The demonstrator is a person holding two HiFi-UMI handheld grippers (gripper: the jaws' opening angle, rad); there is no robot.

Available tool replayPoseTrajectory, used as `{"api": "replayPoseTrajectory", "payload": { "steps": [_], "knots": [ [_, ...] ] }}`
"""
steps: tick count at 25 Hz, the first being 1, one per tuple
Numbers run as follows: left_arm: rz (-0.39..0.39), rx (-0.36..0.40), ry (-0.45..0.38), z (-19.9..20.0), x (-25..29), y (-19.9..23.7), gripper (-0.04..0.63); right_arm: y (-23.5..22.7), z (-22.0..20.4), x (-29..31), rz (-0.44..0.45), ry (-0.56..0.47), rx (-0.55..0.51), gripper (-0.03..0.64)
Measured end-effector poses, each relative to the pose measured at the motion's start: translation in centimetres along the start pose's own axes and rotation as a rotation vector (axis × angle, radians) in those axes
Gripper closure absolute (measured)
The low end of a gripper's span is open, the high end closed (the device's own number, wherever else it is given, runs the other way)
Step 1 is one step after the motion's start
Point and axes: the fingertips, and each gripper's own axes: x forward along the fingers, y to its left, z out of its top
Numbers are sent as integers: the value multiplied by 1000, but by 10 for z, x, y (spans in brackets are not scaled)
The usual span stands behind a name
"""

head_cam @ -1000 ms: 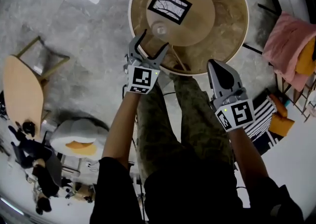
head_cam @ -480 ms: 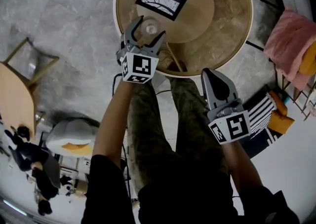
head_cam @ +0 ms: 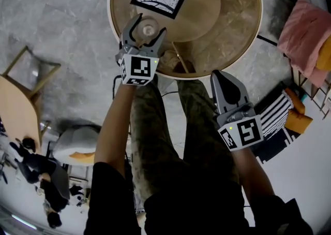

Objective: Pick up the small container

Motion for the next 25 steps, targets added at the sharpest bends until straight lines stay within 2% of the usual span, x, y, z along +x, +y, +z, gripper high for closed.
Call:
{"api": "replayPoseTrajectory", "payload": {
  "steps": [4,9,15,19,22,25],
  "knots": [
    [-3,-17,29,-2,-1,0,244,-1,-3,-1,2,-6,19,595],
    [17,-62,18,11,-16,-4,245,-3,2,-7,8,-37,25,595],
    [22,-85,-24,70,-58,-7,245,2,24,-24,7,-84,11,595],
    [3,-166,-21,115,-89,-11,245,10,49,-38,-22,-106,-52,595],
    [-43,-114,-39,158,-114,-8,245,26,81,-54,-103,-145,-108,595],
    [-88,-48,-58,204,-146,-6,245,43,117,-84,-168,-208,-55,595]
  ]
}}
